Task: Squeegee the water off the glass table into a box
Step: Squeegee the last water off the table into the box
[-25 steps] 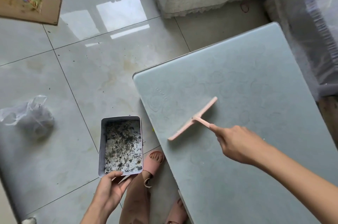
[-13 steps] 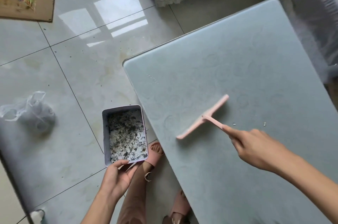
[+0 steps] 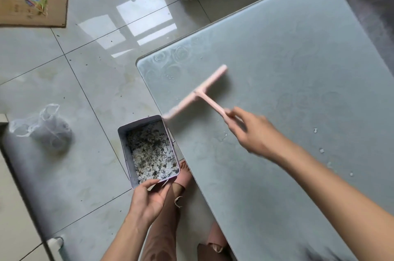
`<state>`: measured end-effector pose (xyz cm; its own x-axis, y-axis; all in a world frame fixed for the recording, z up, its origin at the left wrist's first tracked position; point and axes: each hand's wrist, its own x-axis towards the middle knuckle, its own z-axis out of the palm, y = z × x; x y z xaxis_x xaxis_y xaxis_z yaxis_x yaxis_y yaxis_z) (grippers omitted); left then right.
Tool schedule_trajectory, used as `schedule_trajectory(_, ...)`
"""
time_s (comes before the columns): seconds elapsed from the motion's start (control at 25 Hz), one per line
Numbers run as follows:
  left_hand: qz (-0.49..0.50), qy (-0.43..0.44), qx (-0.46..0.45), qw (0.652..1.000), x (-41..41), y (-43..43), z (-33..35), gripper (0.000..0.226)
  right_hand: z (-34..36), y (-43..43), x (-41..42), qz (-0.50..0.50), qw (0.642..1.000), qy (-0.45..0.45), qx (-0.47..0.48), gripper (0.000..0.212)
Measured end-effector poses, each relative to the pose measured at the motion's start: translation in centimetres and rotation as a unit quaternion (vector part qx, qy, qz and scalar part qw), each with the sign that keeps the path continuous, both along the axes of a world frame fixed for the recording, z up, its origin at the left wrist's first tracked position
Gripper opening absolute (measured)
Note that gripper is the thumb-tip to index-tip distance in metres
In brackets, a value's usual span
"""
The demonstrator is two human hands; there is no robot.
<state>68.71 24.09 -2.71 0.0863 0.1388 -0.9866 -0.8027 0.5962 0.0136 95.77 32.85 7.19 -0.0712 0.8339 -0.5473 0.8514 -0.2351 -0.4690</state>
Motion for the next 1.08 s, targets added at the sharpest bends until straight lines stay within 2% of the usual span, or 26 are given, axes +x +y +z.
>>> schedule_trajectory(0.16, -0.002, -0.014, -0.013, 1.000, 0.7, -1.2, 0.8, 0.033, 3.8, -7.7, 5.8, -0.051, 0.994, -0.080, -0.052, 0.022)
schedule_trajectory(0.24, -0.005, -0.012, -0.015, 1.000, 1.1, -1.5, 1.0, 0.030, 4.8, -5.7, 6.2, -0.037, 0.996, -0.081, -0.017, 0.025)
schedule_trajectory(0.4, -0.001, -0.010, -0.004, 1.000, 1.1, -1.4, 1.1, 0.026, 3.7, 5.3, 0.8, 0.076, 0.993, -0.084, 0.036, 0.025)
schedule_trajectory(0.48, -0.003, -0.007, 0.006, 1.000, 0.7, -1.4, 0.6, 0.027, 2.6, 9.8, -2.6, 0.090, 0.994, -0.057, 0.017, 0.026)
schedule_trajectory(0.56, -0.005, -0.005, 0.005, 1.000, 0.4, -1.2, -0.1, 0.026, 2.1, 10.9, -4.6, 0.106, 0.990, -0.096, 0.007, 0.028)
schedule_trajectory(0.68, -0.001, 0.000, -0.001, 1.000, 0.2, -1.1, -0.5, 0.023, 3.6, 8.6, -4.6, 0.155, 0.970, -0.188, -0.022, 0.037)
schedule_trajectory(0.84, 0.000, -0.002, -0.015, 1.000, -0.4, -1.1, 0.1, 0.021, 7.3, 6.1, -3.1, 0.167, 0.954, -0.214, -0.130, 0.037)
schedule_trajectory(1.0, 0.021, -0.009, -0.015, 1.000, 0.0, -0.3, 0.4, 0.021, 6.1, 11.2, -6.3, 0.140, 0.976, -0.160, -0.049, 0.042)
schedule_trajectory(1.08, 0.032, -0.006, -0.007, 0.999, 0.0, 0.0, 0.3, 0.021, 4.8, 12.2, -7.8, 0.131, 0.978, -0.163, -0.022, 0.043)
